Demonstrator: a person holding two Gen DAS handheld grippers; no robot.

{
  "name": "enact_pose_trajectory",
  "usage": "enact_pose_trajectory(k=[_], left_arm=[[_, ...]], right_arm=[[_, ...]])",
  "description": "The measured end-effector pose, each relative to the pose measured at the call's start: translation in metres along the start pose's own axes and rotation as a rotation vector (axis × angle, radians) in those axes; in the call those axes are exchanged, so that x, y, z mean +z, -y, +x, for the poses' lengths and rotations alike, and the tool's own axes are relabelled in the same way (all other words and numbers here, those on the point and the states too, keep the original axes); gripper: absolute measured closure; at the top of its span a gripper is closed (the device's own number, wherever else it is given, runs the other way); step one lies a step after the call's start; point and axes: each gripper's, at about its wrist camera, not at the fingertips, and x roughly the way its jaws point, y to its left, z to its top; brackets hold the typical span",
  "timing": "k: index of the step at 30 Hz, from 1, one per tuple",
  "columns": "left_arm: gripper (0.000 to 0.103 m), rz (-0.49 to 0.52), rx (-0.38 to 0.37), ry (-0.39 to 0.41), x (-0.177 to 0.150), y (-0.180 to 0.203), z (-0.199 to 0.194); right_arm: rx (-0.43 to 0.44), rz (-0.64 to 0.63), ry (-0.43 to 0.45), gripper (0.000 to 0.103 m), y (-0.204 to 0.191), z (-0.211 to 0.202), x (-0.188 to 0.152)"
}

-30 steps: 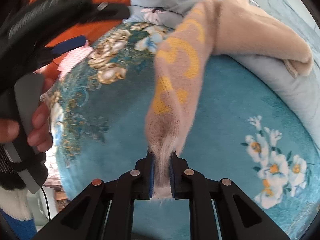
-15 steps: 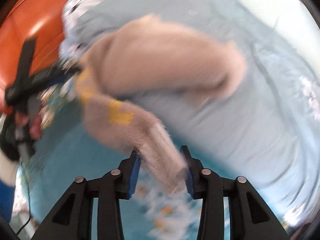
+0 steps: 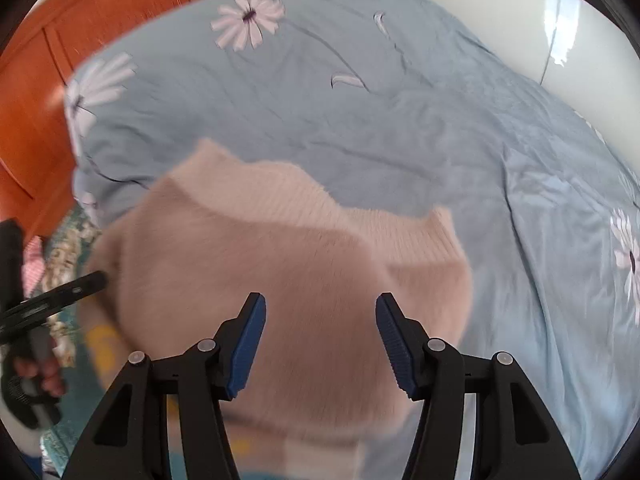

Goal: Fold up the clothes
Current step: 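Grasp the sweater with the left gripper while the right gripper holds another edge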

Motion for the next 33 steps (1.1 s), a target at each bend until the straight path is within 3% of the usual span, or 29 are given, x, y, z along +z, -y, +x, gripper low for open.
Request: enact_pose_trajectory(k=[6, 7, 8, 9, 11, 15, 18, 22, 25, 28, 30, 33], left_arm=[[0.047, 0.001, -0.018, -0.009, 0.005, 0.0, 0.0], [0.054, -0.004, -0.025, -0.011, 0.005, 0.001, 0.0], [0.06, -0.009, -0.032, -0.014, 0.005, 0.001, 0.0], [0.071, -0.013, -0.04, -0.017, 0.005, 0.002, 0.0], [0.077, -0.027, -0.045, -0.013, 0.003, 0.003, -0.001], [0.085, -0.05, -0.08, 0.006, -0.007, 0.008, -0.018], [0.093, -0.063, -0.134, 0.034, -0.016, 0.009, -0.044], [0.093, -0.079, -0.194, 0.046, -0.042, 0.007, -0.078], [0.093, -0.071, -0.176, 0.021, -0.074, 0.003, -0.093], [0.093, -0.065, -0.134, -0.013, -0.108, 0.007, -0.094], [0.093, -0.104, -0.145, -0.01, -0.12, -0.001, -0.094], [0.091, -0.139, -0.142, -0.013, -0.121, -0.006, -0.092]], right_arm=[[-0.007, 0.068, -0.081, 0.045, 0.003, 0.041, 0.015], [-0.001, 0.08, -0.09, 0.049, 0.003, 0.043, 0.014], [0.006, 0.093, -0.098, 0.062, 0.003, 0.043, 0.014], [0.017, 0.109, -0.091, 0.068, 0.003, 0.039, 0.012], [0.039, 0.141, -0.076, 0.084, 0.003, 0.03, 0.009], [0.124, 0.219, 0.02, 0.09, 0.007, -0.014, -0.008], [0.201, 0.236, 0.131, 0.09, 0.007, -0.068, -0.041], [0.229, 0.263, 0.19, 0.091, 0.008, -0.135, -0.125], [0.231, 0.342, 0.168, 0.103, 0.022, -0.164, -0.206], [0.215, 0.458, 0.075, 0.103, 0.033, -0.156, -0.278], [0.159, 0.492, 0.002, 0.103, 0.038, -0.147, -0.312], [0.15, 0.531, 0.026, 0.103, 0.051, -0.154, -0.32]])
